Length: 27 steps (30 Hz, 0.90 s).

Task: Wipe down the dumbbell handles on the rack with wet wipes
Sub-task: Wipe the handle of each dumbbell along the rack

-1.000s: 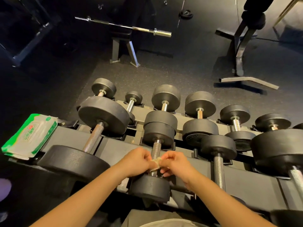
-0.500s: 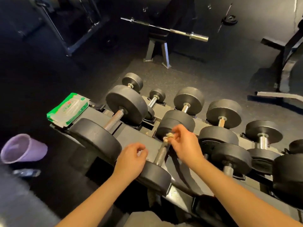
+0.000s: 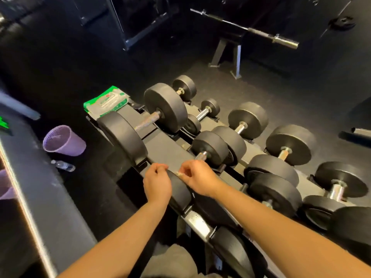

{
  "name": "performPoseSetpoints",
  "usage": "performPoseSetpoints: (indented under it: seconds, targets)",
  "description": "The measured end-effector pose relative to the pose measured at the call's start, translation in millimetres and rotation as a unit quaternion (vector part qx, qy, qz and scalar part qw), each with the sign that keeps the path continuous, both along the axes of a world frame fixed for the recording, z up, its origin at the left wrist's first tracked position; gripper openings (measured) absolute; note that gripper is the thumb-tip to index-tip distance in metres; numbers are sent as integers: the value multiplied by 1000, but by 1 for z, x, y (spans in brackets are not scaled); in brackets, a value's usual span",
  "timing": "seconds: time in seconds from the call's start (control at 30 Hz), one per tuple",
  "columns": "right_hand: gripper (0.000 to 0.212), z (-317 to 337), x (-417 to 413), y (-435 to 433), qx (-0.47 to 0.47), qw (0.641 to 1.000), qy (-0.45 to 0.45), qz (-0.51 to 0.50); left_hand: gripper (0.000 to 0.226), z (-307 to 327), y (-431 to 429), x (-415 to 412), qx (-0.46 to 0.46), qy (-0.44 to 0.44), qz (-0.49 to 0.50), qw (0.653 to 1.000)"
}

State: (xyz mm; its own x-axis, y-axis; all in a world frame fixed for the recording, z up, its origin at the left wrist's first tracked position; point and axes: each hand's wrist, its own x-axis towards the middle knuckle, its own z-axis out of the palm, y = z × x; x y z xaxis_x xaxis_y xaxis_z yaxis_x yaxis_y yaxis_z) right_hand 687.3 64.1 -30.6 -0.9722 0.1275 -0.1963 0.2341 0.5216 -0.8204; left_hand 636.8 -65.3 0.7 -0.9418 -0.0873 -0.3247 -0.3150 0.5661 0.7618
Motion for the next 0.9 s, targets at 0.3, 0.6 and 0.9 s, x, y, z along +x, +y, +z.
performPoseSetpoints:
  seconds: [0.3, 0.6, 0.9]
  targets:
    - [16, -20, 12, -4, -14, 955, 45, -292, 33, -4, -3, -1, -33, 30, -28, 999]
    - [19, -21, 23, 3, -44, 966, -38, -252, 34, -6, -2, -2, -47, 35, -31, 998]
    - [22, -25, -10, -14, -328, 785, -122, -511, 32, -5, -4, -3, -44, 36, -40, 998]
